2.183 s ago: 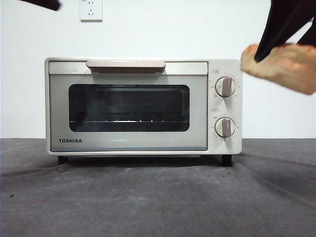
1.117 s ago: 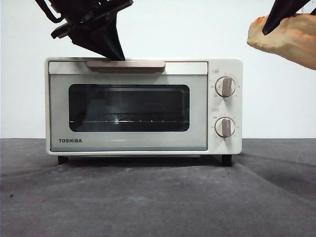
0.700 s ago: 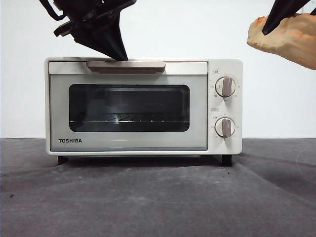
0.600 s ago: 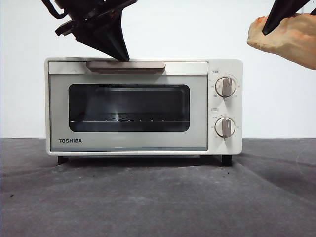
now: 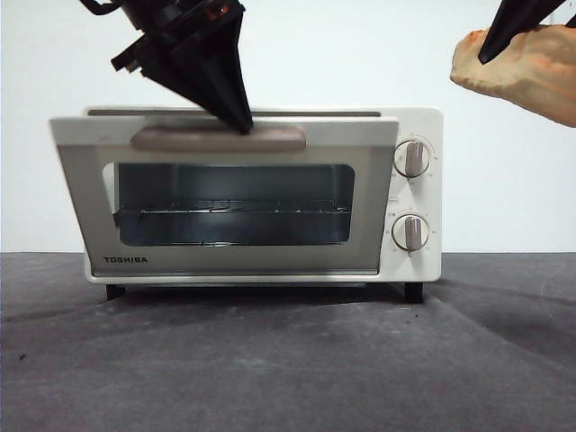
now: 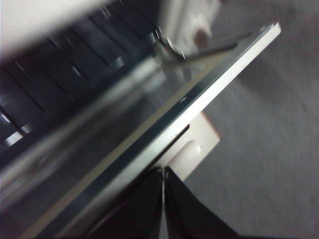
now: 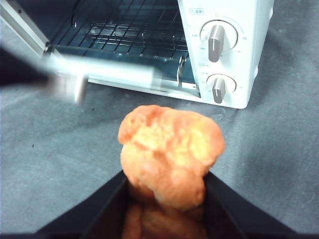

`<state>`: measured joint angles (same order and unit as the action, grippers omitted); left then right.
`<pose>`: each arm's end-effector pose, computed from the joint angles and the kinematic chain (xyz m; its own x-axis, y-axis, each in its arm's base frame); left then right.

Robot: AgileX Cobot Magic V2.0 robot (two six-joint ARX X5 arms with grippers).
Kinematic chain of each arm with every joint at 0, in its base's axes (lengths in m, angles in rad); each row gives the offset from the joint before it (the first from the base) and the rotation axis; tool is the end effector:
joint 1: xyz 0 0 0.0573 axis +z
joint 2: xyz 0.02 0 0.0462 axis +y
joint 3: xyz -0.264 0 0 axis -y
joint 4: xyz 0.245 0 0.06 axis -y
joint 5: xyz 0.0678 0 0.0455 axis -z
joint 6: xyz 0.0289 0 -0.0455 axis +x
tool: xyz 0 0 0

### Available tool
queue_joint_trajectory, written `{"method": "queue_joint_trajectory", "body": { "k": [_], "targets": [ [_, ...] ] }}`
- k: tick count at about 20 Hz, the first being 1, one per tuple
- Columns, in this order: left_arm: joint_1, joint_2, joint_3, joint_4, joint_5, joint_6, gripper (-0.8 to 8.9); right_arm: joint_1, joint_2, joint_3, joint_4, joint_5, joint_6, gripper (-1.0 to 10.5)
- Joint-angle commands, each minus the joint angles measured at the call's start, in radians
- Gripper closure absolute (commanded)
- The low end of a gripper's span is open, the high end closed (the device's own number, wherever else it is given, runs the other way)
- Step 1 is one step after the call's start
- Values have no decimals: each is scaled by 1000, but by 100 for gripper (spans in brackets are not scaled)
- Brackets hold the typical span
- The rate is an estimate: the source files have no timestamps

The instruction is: The left arm flap open the oven, the right arm pick bread and place it into oven, the left arm flap close the oven

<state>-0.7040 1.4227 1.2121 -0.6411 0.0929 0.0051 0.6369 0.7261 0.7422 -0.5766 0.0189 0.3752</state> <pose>0.2245 -0.1941 0.2994 0.4399 -0.4952 -0.7492 0.6940 0.7169 -0.0664 0.1197 0.0879 0.2913 0.6920 0.4884 -0.5315 -0.3846 0.8726 0.3010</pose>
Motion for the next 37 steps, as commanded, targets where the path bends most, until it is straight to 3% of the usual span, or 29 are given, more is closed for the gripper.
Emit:
{"method": "queue_joint_trajectory", "body": {
  "k": [1,13,18,24,32,37],
  "targets": [
    [-23,37,-6,-54,-26,-18,796,9,3,19,6,0,6,757],
    [-84,29,-6,-166,-26,-51,796,9,4,19,6,-3,-2,757],
    [-40,-57,-7,-166,-26,-59,796,9,5,19,6,-15,-1,756],
    [55,-285,-69,-149,-26,-82,796,9,62,19,28,-73,10,757],
    [113,-673,-377,-165,-26,-142,797,98,267,19,272,-136,88,756],
    [114,-808,-417,-264,-26,-150,797,145,458,37,490,-132,166,757]
  ]
}}
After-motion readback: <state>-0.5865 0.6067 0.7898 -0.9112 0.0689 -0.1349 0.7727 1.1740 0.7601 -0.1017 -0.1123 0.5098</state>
